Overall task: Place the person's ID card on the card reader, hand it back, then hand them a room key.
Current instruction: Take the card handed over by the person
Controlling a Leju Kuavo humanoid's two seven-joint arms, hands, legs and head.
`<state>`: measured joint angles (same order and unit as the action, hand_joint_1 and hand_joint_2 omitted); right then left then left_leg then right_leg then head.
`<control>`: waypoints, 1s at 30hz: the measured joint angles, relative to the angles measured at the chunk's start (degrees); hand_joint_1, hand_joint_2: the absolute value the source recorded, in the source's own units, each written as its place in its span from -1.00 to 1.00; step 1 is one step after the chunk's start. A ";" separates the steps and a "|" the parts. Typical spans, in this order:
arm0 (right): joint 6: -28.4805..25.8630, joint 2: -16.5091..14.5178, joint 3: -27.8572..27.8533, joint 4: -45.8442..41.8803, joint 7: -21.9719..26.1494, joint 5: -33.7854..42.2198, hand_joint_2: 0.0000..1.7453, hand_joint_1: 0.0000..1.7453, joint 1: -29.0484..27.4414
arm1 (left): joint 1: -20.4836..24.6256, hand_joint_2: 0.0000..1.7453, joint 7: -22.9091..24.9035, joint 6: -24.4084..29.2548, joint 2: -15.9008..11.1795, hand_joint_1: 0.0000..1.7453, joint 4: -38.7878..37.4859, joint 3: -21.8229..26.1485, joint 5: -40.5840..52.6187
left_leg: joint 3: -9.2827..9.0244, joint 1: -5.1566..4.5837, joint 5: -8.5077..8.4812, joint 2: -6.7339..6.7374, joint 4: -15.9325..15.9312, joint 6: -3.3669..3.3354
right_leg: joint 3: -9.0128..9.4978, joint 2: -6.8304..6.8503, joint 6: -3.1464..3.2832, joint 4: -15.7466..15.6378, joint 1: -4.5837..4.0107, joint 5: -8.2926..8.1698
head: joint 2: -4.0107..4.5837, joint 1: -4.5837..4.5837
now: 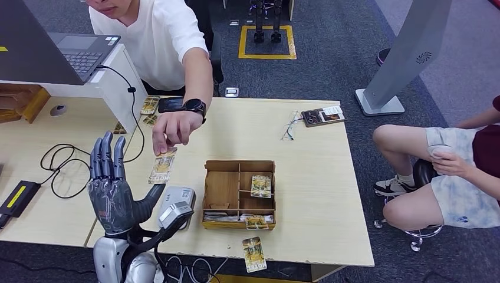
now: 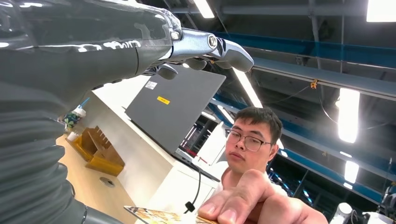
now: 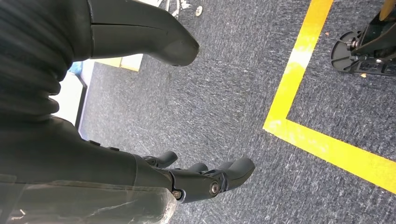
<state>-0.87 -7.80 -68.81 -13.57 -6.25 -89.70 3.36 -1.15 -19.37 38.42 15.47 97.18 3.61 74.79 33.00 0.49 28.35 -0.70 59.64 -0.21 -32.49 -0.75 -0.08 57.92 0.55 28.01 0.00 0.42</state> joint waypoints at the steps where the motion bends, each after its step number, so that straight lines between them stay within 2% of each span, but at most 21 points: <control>1: -0.01 0.00 0.01 0.00 0.01 0.00 1.00 -1.00 0.00 | 0.00 1.00 0.00 0.00 0.00 -1.00 0.00 0.00 -0.02 | 0.00 0.00 0.00 0.00 0.00 0.00 | 0.00 0.00 0.00 0.00 0.00 0.00 | 0.00 0.00; 11: 0.01 0.02 0.02 0.00 0.02 0.00 1.00 -1.00 0.00 | 0.00 1.00 -0.52 0.00 0.00 -1.00 0.00 0.02 -0.77 | 0.00 0.00 0.00 0.00 0.00 0.00 | 0.00 0.00 0.00 0.00 0.00 0.00 | 0.00 0.00; 17: -0.09 0.02 0.02 0.00 0.00 0.02 1.00 -1.00 0.00 | -0.01 1.00 -2.19 0.00 0.00 -1.00 0.00 0.10 -5.40 | 0.00 0.00 0.00 0.00 0.00 0.00 | 0.00 0.00 0.00 0.00 0.00 0.00 | 0.00 0.00; 18: -0.10 0.02 0.02 0.00 0.00 0.02 1.00 -1.00 0.00 | -0.01 1.00 -2.25 0.00 0.00 -0.61 0.00 0.11 -5.42 | 0.00 0.00 0.00 0.00 0.00 0.00 | 0.00 0.00 0.00 0.00 0.00 0.00 | 0.00 0.00; 21: -0.10 0.02 0.02 0.00 0.00 0.02 1.00 -1.00 -0.01 | -0.03 1.00 -2.34 0.00 0.00 0.89 0.00 0.23 -5.22 | 0.00 0.00 0.00 0.00 0.00 0.00 | 0.00 0.00 0.00 0.00 0.00 0.00 | 0.00 0.00; 22: -0.10 0.02 0.02 0.00 0.01 0.02 1.00 -1.00 -0.01 | -0.04 1.00 -2.39 0.00 0.00 1.00 0.00 0.28 -5.21 | 0.00 0.00 0.00 0.00 0.00 0.00 | 0.00 0.00 0.00 0.00 0.00 0.00 | 0.00 0.00; 30: -0.09 0.02 0.02 0.00 0.02 0.02 1.00 -1.00 -0.01 | -0.06 1.00 -2.52 0.00 0.00 1.00 0.00 0.38 -5.15 | 0.00 0.00 0.00 0.00 0.00 0.00 | 0.00 0.00 0.00 0.00 0.00 0.00 | 0.00 0.00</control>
<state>-0.96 -7.78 -68.78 -13.57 -6.23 -89.68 3.35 -1.20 -21.89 38.42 15.47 97.18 3.99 69.64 33.01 0.49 28.35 -0.70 59.64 -0.21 -32.49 -0.75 -0.08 57.92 0.54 28.02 0.00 0.42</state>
